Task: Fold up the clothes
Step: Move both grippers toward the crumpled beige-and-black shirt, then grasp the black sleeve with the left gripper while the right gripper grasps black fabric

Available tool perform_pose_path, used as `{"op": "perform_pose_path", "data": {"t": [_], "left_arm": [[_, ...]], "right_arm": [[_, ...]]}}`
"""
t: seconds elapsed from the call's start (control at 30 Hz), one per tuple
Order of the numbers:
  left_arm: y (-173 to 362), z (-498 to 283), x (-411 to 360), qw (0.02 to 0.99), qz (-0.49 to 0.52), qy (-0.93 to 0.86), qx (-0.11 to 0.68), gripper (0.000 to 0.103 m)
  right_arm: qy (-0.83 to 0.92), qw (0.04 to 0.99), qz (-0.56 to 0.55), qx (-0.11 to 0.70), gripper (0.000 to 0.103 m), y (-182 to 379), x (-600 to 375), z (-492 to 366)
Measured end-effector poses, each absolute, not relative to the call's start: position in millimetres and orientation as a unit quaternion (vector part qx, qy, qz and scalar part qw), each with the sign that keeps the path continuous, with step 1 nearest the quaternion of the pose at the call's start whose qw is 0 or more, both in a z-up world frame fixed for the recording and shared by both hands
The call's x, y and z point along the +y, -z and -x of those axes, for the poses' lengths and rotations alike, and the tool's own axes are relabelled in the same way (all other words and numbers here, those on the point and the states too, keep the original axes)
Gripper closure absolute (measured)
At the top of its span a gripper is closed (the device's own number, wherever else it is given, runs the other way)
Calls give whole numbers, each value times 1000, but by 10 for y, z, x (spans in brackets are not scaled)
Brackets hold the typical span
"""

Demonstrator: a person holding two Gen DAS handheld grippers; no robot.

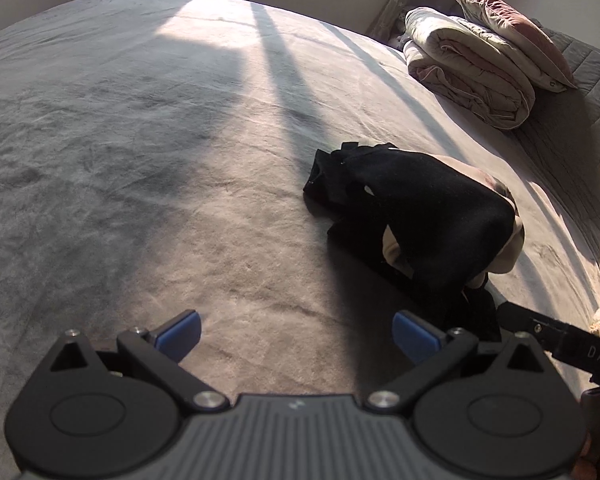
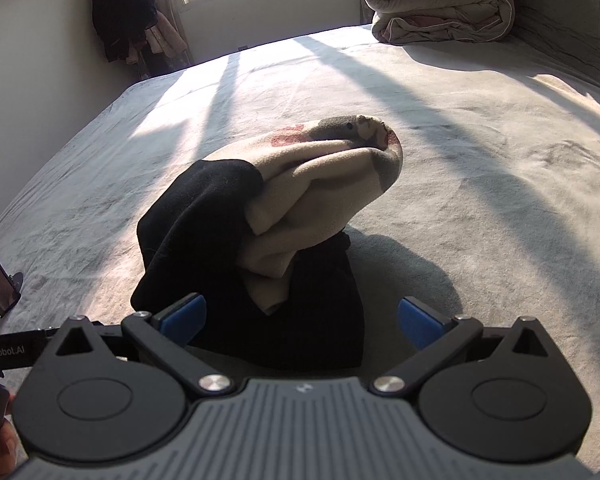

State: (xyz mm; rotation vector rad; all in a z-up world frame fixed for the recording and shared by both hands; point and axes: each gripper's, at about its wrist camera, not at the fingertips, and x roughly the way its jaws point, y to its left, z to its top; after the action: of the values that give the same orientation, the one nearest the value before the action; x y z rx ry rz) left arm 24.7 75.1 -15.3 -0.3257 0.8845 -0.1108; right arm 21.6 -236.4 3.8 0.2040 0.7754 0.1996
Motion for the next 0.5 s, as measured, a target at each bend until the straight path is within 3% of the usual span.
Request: {"op": "perform_pose_path", "data": {"t": [0.17, 0.4, 0.5], "left_arm": [[123, -254, 678, 890, 171, 77, 416, 6], [235, -449, 546, 866, 244, 151, 409, 15], [293, -544, 489, 852, 278, 185, 404, 24]], "right_arm": [[-83, 915, -73, 388, 19, 38, -2345, -252], [-58, 916, -62, 392, 21, 90, -2474, -273], [-56, 917, -72, 387, 21, 55, -2556, -271]]}}
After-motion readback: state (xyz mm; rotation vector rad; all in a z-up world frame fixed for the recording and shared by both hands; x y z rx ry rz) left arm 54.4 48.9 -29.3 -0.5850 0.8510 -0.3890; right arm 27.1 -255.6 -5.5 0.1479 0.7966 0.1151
